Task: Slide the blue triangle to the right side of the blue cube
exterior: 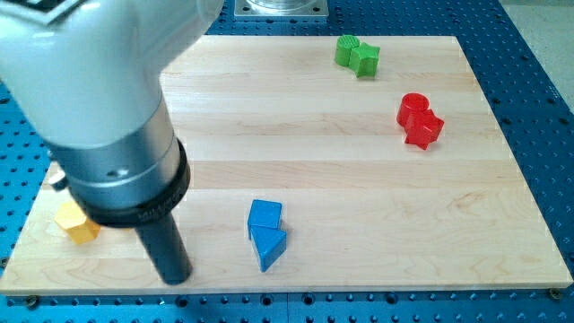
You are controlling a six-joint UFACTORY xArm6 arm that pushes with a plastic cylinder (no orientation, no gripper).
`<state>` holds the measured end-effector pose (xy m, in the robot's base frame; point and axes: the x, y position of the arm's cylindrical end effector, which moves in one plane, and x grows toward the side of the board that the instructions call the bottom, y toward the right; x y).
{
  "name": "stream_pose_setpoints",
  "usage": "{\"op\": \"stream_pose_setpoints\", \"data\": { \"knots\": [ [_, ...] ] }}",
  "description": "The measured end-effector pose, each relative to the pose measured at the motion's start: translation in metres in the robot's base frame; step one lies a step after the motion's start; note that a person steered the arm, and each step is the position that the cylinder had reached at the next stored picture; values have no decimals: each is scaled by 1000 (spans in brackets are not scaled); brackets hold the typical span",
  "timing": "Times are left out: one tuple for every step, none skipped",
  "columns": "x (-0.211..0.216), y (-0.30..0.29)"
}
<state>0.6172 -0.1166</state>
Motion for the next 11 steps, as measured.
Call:
{"op": "stream_pose_setpoints", "data": {
  "knots": [
    [1,12],
    [1,19],
    [1,19],
    [1,28],
    [2,75],
    [1,127],
    [-24,146],
    [-63,138],
    [-45,148],
    [1,106],
    [-3,23]
  ]
}}
